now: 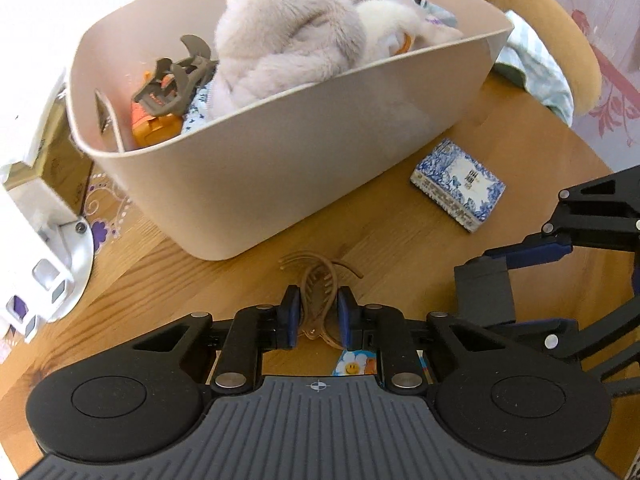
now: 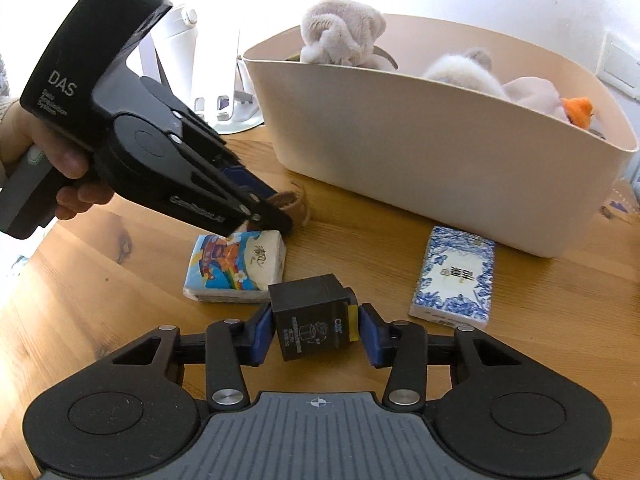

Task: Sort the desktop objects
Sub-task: 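Grasp the brown hair tie with the left tool while the right tool grasps the black box, then carry the hair tie and black box over the basket and open both tools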

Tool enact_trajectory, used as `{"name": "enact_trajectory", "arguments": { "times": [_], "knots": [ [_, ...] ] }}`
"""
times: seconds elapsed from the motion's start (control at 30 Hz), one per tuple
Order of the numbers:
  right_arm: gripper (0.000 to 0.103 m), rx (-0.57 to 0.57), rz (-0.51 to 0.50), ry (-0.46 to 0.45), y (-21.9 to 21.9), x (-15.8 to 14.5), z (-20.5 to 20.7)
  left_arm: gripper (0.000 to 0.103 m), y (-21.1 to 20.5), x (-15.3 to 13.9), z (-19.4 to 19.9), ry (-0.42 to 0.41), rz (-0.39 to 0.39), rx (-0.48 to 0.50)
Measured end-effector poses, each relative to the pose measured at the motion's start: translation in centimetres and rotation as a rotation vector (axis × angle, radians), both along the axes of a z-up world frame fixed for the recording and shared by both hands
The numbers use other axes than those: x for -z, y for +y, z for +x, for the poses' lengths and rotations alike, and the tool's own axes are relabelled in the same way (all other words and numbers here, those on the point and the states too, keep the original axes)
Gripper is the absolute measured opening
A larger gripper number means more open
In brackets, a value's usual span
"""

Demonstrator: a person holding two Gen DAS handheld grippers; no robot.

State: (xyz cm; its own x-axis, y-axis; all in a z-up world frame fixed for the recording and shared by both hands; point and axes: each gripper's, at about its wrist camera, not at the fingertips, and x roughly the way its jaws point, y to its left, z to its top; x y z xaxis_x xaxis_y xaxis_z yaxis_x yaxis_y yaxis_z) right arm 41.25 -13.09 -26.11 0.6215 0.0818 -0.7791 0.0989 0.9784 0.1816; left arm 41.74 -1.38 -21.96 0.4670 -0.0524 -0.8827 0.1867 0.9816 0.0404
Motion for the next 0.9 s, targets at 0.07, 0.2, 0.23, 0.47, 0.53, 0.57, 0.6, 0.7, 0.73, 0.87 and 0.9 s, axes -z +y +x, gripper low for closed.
{"name": "enact_trajectory", "arguments": {
  "times": [0.07,0.2,0.23,0.47,0.53,0.57,0.6,0.7,0.73,0.87,0.9],
  "knots": [
    [0.042,0.008,-0.001,-0.002,0.0,-0.2,-0.4,0.019,-0.2,-0.3,-0.6,-0.009,-0.007,-0.008],
    [0.042,0.02,-0.005,-0.015,0.1,-0.9,-1.0,0.019,-0.6,-1.1,-1.8,-0.029,0.0,-0.007],
    [0.042,0.023,-0.012,-0.022,0.1,-1.2,-1.1,0.019,-0.4,-1.3,-2.2,-0.034,0.001,-0.007],
    [0.041,0.042,-0.045,-0.071,-1.0,-2.8,-2.1,0.019,-0.3,-3.9,-3.7,-0.08,-0.003,-0.022],
    [0.041,0.049,-0.06,-0.09,-0.9,-3.3,-2.0,0.019,-0.3,-4.6,-4.2,-0.097,-0.006,-0.025],
    [0.041,0.053,-0.067,-0.1,-1.1,-3.6,-2.1,0.019,-0.2,-5.0,-4.5,-0.109,-0.005,-0.026],
    [0.041,0.057,-0.074,-0.11,-1.2,-4.0,-2.3,0.019,-0.2,-5.4,-4.8,-0.123,-0.004,-0.031],
    [0.041,0.077,-0.089,-0.137,-2.0,-5.3,-2.9,0.019,0.3,-6.6,-5.5,-0.168,-0.017,-0.064],
    [0.041,0.089,-0.086,-0.145,-2.3,-5.6,-3.1,0.019,0.5,-7.1,-5.8,-0.181,-0.021,-0.073],
    [0.041,0.126,-0.112,-0.196,-3.7,-7.4,-3.4,0.019,1.6,-8.9,-6.3,-0.221,-0.026,-0.106],
    [0.041,0.136,-0.117,-0.208,-4.1,-7.9,-3.4,0.019,1.8,-9.3,-6.3,-0.232,-0.023,-0.112]
  ]
}}
